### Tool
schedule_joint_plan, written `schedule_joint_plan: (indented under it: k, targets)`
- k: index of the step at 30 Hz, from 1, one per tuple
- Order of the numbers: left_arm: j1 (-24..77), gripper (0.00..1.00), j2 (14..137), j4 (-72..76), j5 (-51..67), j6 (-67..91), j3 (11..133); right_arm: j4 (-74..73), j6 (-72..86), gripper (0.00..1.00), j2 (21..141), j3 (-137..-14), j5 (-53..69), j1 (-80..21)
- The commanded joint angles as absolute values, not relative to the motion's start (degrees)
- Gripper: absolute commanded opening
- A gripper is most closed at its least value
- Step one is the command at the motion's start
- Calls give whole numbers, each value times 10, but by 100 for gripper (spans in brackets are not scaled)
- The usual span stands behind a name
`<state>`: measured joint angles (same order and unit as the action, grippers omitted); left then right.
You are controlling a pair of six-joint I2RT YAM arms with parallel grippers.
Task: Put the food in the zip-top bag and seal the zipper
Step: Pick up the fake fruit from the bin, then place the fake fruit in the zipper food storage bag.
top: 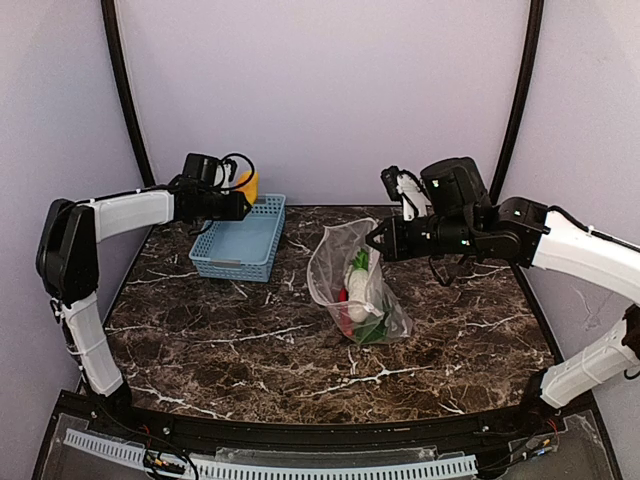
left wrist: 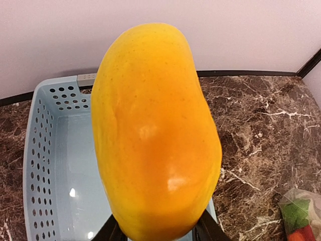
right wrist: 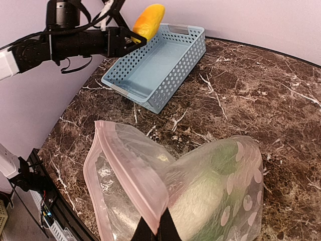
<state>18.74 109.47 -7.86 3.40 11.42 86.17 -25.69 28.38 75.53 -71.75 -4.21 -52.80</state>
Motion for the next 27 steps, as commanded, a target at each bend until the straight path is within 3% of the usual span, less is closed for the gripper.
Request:
schedule_joint_plan:
  k: [1,10,19,27]
  targets:
    - [184,35,984,-18,49,155,760,-222,285,0,737,-705,-46,-522]
    - [224,34,779,-42,81,202,577,-220,282,0,751,-709,-45,-522]
    - [356,33,619,-160,122,242,525,-207,269,0,765,-708,-54,-522]
    - [451,32,553,-208,165,315,518,-206,269,0,779,-711,-60,-522]
